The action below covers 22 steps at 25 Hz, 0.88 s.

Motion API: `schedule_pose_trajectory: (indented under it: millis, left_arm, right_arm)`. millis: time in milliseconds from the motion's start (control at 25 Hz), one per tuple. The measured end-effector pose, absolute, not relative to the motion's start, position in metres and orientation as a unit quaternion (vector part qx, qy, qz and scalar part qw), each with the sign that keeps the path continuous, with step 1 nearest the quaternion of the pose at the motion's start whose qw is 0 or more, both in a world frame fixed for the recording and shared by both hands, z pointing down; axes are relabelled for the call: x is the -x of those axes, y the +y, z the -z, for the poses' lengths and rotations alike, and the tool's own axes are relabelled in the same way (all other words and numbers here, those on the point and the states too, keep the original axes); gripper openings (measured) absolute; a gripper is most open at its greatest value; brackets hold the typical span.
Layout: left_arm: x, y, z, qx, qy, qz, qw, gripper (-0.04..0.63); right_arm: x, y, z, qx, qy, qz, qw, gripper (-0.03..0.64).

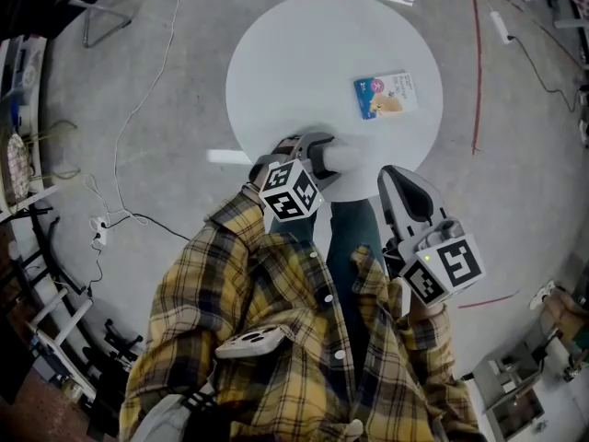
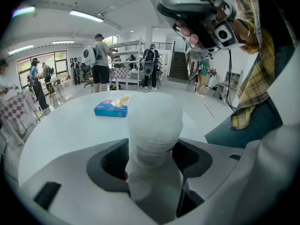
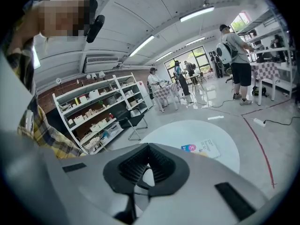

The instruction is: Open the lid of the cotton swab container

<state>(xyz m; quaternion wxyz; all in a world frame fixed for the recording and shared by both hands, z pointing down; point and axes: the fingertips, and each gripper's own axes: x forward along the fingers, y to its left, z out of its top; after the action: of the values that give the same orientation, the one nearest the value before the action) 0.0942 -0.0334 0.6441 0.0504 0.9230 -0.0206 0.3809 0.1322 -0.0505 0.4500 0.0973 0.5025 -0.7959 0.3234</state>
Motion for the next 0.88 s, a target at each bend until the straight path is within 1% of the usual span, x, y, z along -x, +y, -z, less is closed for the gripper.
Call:
schedule_pose_trajectory:
  millis: [120, 440, 520, 600, 880]
  left_arm:
    - [-0.092, -0.033, -0.647, -0.92, -0.017, -0.39, 0.038, 0.285]
    - [-0.1, -0.035, -0.646, -0.92, -0.01, -0.389, 0.035, 0.285]
    - [-0.1, -0.034, -0.647, -0.919, -0.005, -0.394, 0.027, 0.276]
    - [-0.1, -0.033, -0.647, -0.919, 0.002, -0.395, 0.017, 0.249]
    - [-0.102, -0.031, -0.648, -0.919, 0.013, -0.394, 0.012, 0.236]
  right_arm:
    - [-0.133, -0.048, -0.45, -0.509, -0.792, -0.325, 0.096, 0.015]
    - [-0.14, -0.043, -0.449, -0.523, -0.781, -0.329, 0.092, 0.015]
    - [-0.141, -0.043, -0.448, -0.525, -0.78, -0.329, 0.091, 0.015]
    - [-0.142, -0.042, -0.448, -0.528, -0.778, -0.328, 0.09, 0.015]
    - [-0.141, -0.041, -0.448, -0.529, -0.777, -0.329, 0.089, 0.015]
